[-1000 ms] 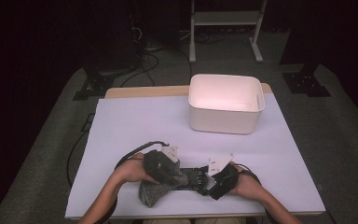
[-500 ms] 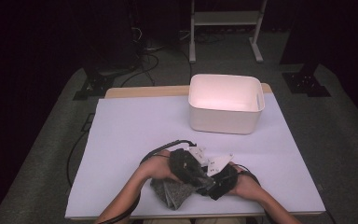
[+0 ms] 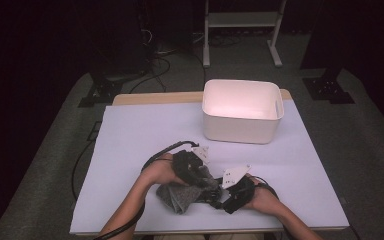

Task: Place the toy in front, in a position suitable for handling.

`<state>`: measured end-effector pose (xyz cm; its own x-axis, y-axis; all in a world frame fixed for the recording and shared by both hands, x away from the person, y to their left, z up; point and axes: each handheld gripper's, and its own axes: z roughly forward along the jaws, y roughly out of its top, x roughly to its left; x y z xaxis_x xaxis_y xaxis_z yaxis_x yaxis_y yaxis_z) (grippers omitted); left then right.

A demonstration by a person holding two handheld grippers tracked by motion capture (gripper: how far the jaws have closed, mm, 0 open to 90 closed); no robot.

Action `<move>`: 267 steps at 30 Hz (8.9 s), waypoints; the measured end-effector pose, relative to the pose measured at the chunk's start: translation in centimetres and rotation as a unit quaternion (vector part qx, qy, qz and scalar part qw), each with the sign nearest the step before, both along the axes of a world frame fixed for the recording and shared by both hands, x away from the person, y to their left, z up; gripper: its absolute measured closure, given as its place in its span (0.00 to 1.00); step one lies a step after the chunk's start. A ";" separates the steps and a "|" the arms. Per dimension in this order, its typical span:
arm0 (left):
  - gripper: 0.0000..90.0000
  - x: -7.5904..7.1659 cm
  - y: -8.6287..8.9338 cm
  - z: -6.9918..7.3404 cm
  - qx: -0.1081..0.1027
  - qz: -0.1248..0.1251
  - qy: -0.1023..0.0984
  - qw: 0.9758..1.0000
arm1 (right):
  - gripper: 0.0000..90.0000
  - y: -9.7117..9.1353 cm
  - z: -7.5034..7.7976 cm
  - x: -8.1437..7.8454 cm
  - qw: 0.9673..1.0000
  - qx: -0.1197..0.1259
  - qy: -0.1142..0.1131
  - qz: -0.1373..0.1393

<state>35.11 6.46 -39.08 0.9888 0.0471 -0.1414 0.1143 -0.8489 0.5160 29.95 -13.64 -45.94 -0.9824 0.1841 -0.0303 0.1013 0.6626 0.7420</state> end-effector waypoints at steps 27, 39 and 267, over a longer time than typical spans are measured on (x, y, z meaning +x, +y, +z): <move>0.77 -2.1 3.9 -1.0 -0.006 -0.015 0.024 1.000 | 0.26 0.0 0.0 0.0 1.000 -0.003 -0.004 0.000; 0.77 -1.6 9.8 -2.0 0.003 0.056 0.036 0.998 | 0.26 0.0 -0.1 0.1 1.000 -0.002 0.001 0.001; 0.22 -3.6 13.7 -0.3 -0.092 0.108 -0.040 0.989 | 0.24 3.6 1.3 6.1 0.995 -0.100 0.004 0.023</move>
<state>31.55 20.12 -39.43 0.9667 0.2395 -0.0901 0.2361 -0.6995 0.6745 36.08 -9.99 -44.65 -0.9901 0.1301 -0.0536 0.0730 0.8007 0.5946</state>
